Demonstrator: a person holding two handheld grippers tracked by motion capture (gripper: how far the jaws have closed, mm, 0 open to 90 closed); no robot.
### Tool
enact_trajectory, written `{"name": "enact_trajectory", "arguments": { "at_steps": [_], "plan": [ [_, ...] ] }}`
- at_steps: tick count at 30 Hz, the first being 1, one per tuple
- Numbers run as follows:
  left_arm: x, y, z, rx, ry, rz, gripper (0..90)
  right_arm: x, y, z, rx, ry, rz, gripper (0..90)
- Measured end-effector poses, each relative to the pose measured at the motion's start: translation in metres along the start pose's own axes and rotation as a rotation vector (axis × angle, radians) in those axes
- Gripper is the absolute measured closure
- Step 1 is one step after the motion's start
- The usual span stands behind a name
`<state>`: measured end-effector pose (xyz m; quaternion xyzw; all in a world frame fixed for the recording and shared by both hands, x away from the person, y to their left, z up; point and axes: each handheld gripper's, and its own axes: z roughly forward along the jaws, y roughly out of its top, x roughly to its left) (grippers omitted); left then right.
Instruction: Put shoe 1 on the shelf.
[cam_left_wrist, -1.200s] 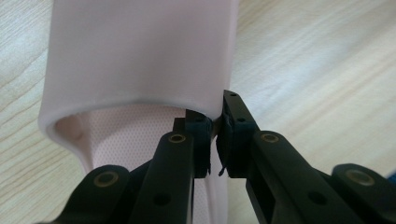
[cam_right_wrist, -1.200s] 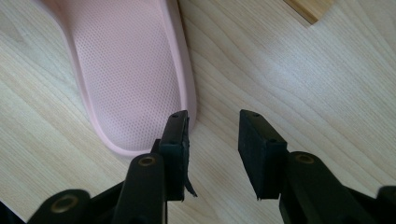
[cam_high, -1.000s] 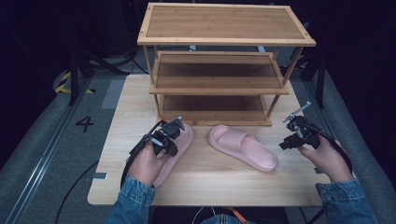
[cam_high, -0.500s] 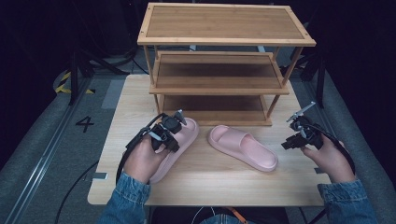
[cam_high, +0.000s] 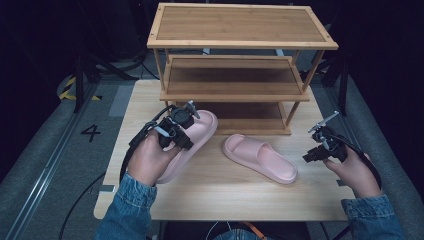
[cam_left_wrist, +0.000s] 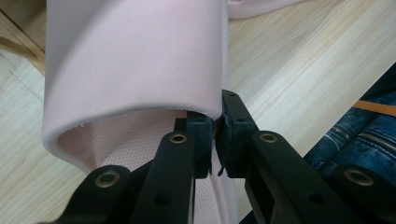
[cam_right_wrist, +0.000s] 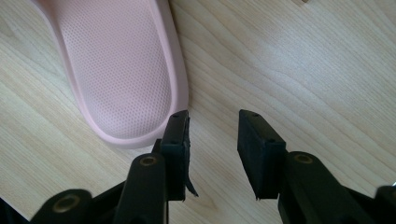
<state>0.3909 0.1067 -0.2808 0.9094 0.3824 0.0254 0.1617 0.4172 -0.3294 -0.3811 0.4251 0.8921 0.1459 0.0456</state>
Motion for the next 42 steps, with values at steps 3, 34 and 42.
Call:
{"name": "enact_trajectory", "arguments": {
  "at_steps": [3,34,42],
  "plan": [
    [-0.002,0.005,-0.008,-0.003,0.016,0.005,83.5,0.0,0.0,0.001,0.001,-0.001,-0.002,64.3],
    [0.017,0.108,-0.031,-0.086,0.107,0.041,83.8,0.001,-0.016,0.003,0.008,0.02,0.017,62.8],
    [0.02,0.126,-0.024,-0.095,0.151,0.046,83.9,0.002,-0.016,0.003,0.013,0.019,0.007,62.3]
  ]
}}
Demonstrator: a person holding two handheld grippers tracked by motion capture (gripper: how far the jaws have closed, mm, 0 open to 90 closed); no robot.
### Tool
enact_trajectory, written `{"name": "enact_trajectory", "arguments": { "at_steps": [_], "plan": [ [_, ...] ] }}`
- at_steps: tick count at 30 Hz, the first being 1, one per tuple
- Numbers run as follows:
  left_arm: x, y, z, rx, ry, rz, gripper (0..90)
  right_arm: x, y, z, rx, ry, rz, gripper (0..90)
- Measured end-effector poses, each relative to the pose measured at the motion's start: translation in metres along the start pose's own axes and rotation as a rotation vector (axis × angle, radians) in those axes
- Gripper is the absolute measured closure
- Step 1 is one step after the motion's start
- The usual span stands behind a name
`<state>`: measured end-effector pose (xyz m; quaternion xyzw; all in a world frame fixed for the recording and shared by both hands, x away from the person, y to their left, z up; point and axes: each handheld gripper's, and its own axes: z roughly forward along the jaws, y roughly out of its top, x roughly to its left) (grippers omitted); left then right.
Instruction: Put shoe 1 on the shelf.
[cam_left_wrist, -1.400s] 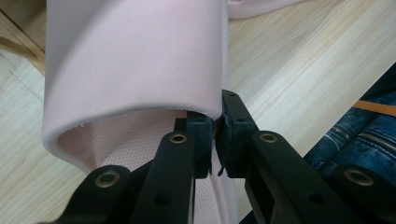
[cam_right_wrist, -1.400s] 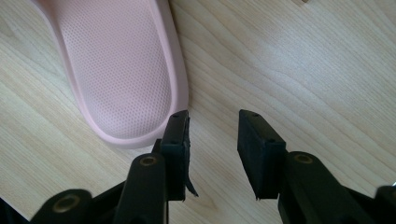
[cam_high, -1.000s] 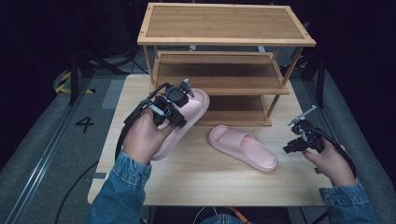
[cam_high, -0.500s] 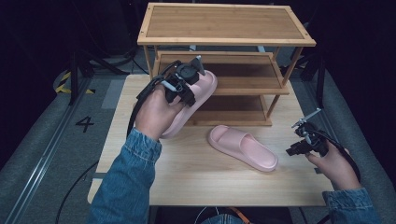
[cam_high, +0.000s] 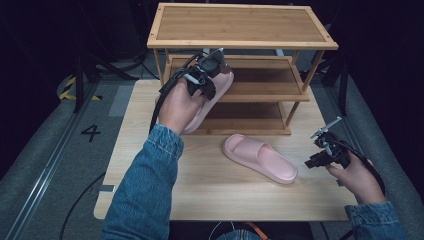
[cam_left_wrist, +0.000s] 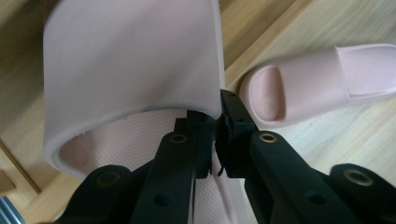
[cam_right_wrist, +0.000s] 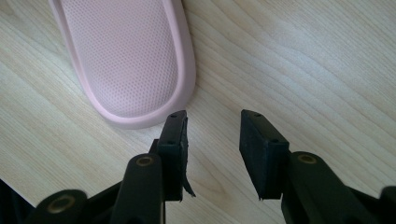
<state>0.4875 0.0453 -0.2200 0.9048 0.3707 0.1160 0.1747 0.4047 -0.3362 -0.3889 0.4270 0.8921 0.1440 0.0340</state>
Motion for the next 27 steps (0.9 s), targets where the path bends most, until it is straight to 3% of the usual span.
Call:
{"name": "enact_trajectory", "arguments": {
  "at_steps": [5,8,11,13,16,19,22,23,25,27],
  "plan": [
    [0.001,0.01,0.003,-0.017,0.013,0.007,83.8,0.001,0.0,0.0,-0.002,-0.001,-0.004,62.1],
    [0.001,0.016,0.009,-0.034,0.017,-0.039,83.8,0.002,0.0,0.0,-0.001,0.003,-0.012,61.5],
    [0.002,0.02,0.014,-0.031,0.04,-0.016,83.5,0.003,0.001,0.001,-0.001,0.008,-0.02,61.3],
    [0.0,0.024,0.019,-0.042,0.035,-0.035,83.7,0.003,0.001,0.001,-0.001,0.009,-0.019,61.2],
    [0.0,0.026,0.021,-0.045,0.046,-0.016,83.9,0.003,0.001,0.001,0.002,0.012,-0.02,60.7],
    [-0.001,0.028,0.023,-0.039,0.063,-0.024,82.5,0.003,0.0,0.002,0.012,0.005,-0.025,60.6],
    [0.002,0.027,0.026,-0.03,0.051,-0.048,71.8,0.004,0.0,0.001,0.012,0.009,-0.028,60.5],
    [0.003,0.027,0.026,-0.026,0.064,-0.03,66.6,0.005,0.0,0.0,0.01,0.009,-0.03,60.5],
    [0.001,0.024,0.025,-0.038,0.076,-0.073,59.3,0.005,0.0,0.0,0.007,0.002,-0.031,60.3],
    [0.003,0.023,0.022,-0.035,0.072,-0.042,55.4,0.004,0.0,0.0,0.006,0.004,-0.028,60.3]
  ]
}}
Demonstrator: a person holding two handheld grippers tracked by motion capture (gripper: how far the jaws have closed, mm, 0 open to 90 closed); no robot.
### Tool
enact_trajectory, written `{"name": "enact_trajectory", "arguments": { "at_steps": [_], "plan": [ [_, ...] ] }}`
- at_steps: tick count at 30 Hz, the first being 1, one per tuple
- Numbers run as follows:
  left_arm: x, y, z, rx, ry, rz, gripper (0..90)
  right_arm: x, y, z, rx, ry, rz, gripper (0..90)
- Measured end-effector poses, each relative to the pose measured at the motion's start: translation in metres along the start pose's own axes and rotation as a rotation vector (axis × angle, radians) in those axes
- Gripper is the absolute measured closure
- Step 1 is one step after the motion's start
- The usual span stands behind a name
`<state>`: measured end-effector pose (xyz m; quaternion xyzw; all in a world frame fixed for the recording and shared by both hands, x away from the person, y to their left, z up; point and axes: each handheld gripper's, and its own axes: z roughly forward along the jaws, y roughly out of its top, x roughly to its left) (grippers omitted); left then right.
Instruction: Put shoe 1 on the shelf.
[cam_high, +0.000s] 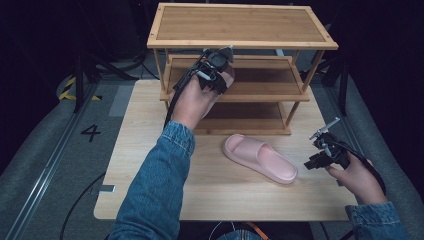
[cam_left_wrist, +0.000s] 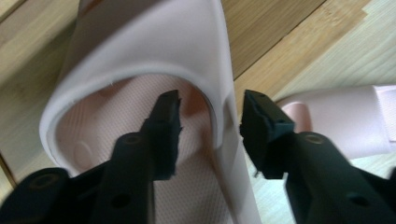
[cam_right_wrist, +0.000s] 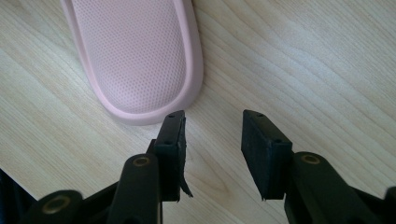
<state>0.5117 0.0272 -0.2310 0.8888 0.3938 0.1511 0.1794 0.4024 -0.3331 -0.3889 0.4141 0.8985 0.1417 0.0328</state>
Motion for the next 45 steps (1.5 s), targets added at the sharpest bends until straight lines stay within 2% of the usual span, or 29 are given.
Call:
{"name": "enact_trajectory", "arguments": {
  "at_steps": [1,2,3,4,6,10,11,12,14,15,17,19,20,21,22,24,27,30,33,39,45],
  "plan": [
    [-0.002,-0.002,-0.002,-0.02,0.003,-0.012,54.5,0.0,0.0,0.0,0.002,0.0,0.001,60.3],
    [-0.001,-0.004,-0.005,-0.021,-0.003,-0.003,53.4,-0.001,0.0,0.0,0.003,0.003,0.005,60.3],
    [-0.001,-0.006,-0.007,-0.021,-0.01,-0.012,52.8,-0.001,0.0,0.001,0.004,0.004,0.004,60.2],
    [-0.003,-0.008,-0.009,-0.023,-0.029,-0.028,52.2,-0.001,0.0,0.001,0.004,0.004,0.007,60.1],
    [-0.002,-0.013,-0.016,-0.022,-0.028,0.005,52.1,-0.001,0.0,0.001,0.004,0.005,0.006,60.1],
    [-0.001,-0.03,-0.033,-0.055,-0.05,-0.016,52.2,-0.001,0.001,0.002,0.009,0.002,0.003,60.0],
    [-0.001,-0.03,-0.033,-0.055,-0.05,-0.016,51.0,-0.002,0.002,0.003,0.01,0.006,0.005,60.0],
    [0.002,-0.041,-0.042,-0.063,-0.058,-0.018,51.6,-0.002,0.003,0.003,0.007,0.003,0.004,60.0],
    [0.005,-0.052,-0.049,-0.062,-0.054,-0.023,51.5,-0.001,0.005,0.003,0.008,0.008,0.001,59.9],
    [0.005,-0.052,-0.049,-0.062,-0.054,-0.023,52.1,-0.001,0.005,0.003,0.008,0.008,0.001,59.9],
    [0.007,-0.067,-0.056,-0.062,-0.065,-0.029,52.6,-0.002,0.006,0.003,0.008,0.004,-0.003,59.9],
    [0.009,-0.086,-0.065,-0.053,-0.073,-0.048,61.2,-0.002,0.007,0.004,0.006,0.006,-0.002,59.4],
    [0.009,-0.086,-0.065,-0.053,-0.073,-0.048,65.2,-0.002,0.007,0.004,0.006,0.006,-0.002,59.4],
    [0.009,-0.094,-0.068,-0.054,-0.079,-0.056,65.2,-0.002,0.008,0.005,0.008,0.005,-0.003,59.4],
    [0.008,-0.099,-0.069,-0.044,-0.085,-0.055,71.9,-0.003,0.008,0.005,0.01,0.006,-0.001,59.5],
    [0.007,-0.11,-0.07,-0.01,-0.082,-0.049,78.3,-0.003,0.009,0.007,0.018,0.004,-0.004,59.5],
    [0.007,-0.122,-0.067,0.025,-0.075,-0.05,83.0,-0.001,0.01,0.007,0.017,0.007,-0.007,59.5],
    [0.012,-0.13,-0.061,0.036,-0.071,-0.075,87.0,0.0,0.011,0.006,0.018,0.007,-0.011,59.5],
    [0.017,-0.135,-0.052,0.035,-0.09,-0.088,89.1,-0.001,0.01,0.006,0.017,0.002,-0.008,59.5],
    [0.021,-0.134,-0.042,0.021,-0.114,-0.096,89.3,-0.001,0.009,0.007,0.022,0.005,-0.007,59.6],
    [0.013,-0.124,-0.037,0.012,-0.13,-0.069,89.3,-0.001,0.009,0.009,0.028,0.005,-0.008,59.7]
  ]
}}
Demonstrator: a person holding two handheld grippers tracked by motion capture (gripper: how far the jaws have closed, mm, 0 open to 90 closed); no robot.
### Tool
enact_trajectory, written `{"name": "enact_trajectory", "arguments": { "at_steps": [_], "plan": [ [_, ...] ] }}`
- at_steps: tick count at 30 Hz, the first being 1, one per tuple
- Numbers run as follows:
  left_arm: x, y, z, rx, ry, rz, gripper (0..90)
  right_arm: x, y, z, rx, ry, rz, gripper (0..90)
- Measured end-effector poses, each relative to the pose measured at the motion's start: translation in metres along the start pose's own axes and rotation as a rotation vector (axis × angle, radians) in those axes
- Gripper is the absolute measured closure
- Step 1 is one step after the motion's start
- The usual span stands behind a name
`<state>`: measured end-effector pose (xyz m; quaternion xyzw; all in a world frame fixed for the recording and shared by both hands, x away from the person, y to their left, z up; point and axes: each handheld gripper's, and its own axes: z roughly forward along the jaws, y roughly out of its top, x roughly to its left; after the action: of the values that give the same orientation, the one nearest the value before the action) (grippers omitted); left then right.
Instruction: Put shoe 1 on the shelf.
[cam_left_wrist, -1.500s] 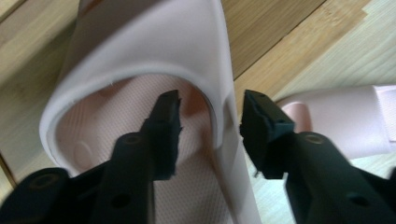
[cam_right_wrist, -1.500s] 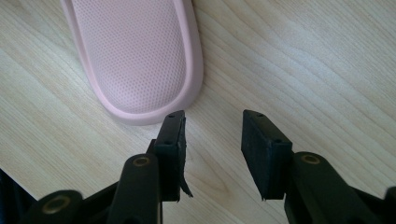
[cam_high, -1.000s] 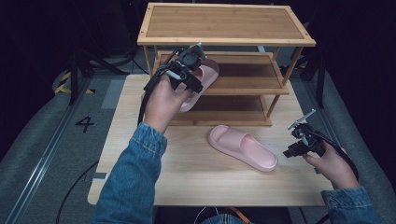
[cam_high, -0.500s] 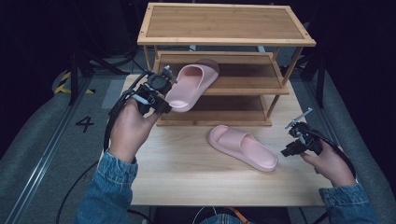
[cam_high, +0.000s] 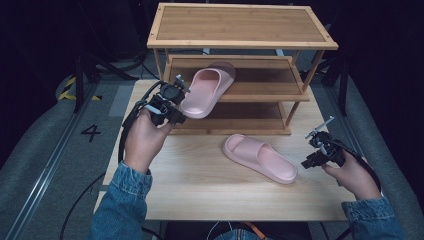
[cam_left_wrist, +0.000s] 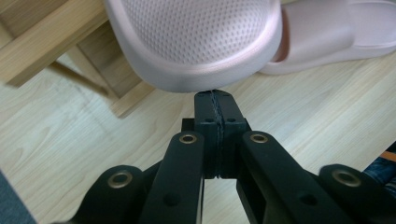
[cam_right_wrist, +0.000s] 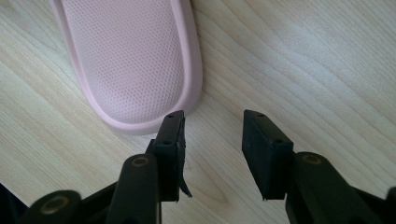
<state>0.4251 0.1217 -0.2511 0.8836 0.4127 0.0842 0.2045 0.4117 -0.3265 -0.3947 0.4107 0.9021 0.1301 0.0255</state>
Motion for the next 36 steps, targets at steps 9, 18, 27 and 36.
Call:
{"name": "enact_trajectory", "arguments": {
  "at_steps": [9,18,27,36],
  "plan": [
    [-0.013,0.029,0.017,0.009,-0.034,0.046,89.2,0.0,-0.001,0.0,0.001,-0.001,0.001,59.6],
    [-0.024,0.058,0.033,-0.002,-0.041,0.085,88.7,-0.003,-0.003,-0.001,-0.002,0.003,0.004,59.7],
    [-0.026,0.083,0.047,-0.019,-0.072,0.083,86.8,-0.004,-0.003,-0.001,-0.004,-0.001,0.005,59.5],
    [-0.028,0.089,0.051,-0.032,-0.09,0.083,77.9,-0.005,-0.004,-0.002,-0.006,0.004,0.01,59.5]
  ]
}}
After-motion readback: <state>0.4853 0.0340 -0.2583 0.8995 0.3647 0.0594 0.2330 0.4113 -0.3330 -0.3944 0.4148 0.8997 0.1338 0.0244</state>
